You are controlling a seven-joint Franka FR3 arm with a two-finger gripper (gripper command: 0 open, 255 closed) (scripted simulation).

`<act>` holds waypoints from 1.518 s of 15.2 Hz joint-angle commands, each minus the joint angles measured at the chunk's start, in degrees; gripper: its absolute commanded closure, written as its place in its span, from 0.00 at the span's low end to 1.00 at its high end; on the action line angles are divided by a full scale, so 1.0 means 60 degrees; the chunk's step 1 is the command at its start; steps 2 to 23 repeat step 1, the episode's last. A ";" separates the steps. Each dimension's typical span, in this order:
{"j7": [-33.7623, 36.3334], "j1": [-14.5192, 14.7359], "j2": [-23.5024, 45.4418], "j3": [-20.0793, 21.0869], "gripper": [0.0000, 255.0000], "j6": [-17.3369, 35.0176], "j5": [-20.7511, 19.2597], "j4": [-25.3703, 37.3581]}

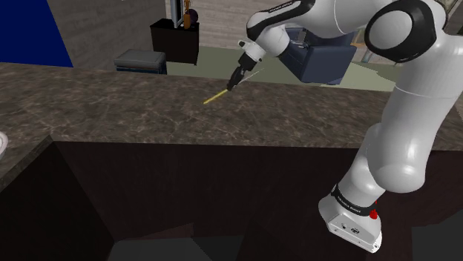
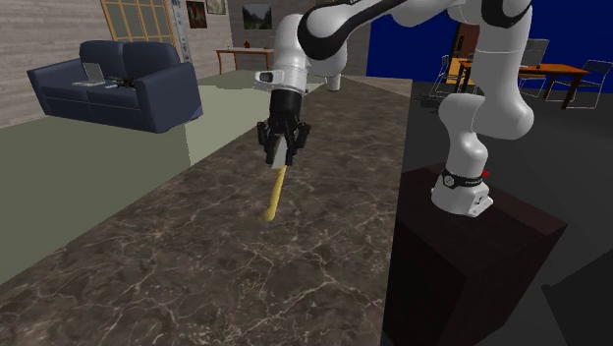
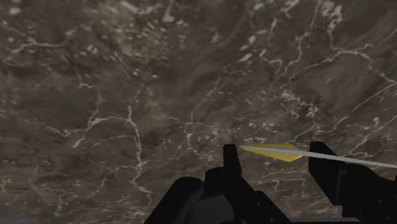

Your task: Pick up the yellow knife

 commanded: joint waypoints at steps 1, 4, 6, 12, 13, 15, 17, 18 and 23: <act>0.0044 0.0010 -0.0049 -0.0006 1.00 -0.0024 -0.0044 -0.0007; 0.0044 0.0010 -0.0049 -0.0006 1.00 -0.0024 -0.0044 -0.0007; 0.0044 0.0010 -0.0049 -0.0006 1.00 -0.0024 -0.0044 -0.0007; 0.0044 0.0010 -0.0049 -0.0006 1.00 -0.0024 -0.0044 -0.0007; 0.0044 0.0010 -0.0049 -0.0006 1.00 -0.0024 -0.0044 -0.0007; 0.0044 0.0010 -0.0049 -0.0006 1.00 -0.0024 -0.0044 -0.0007; 0.0044 0.0010 -0.0049 -0.0006 1.00 -0.0024 -0.0044 -0.0007; 0.0044 0.0010 -0.0049 -0.0006 1.00 -0.0024 -0.0044 -0.0007; 0.0044 0.0010 -0.0049 -0.0006 1.00 -0.0024 -0.0044 -0.0007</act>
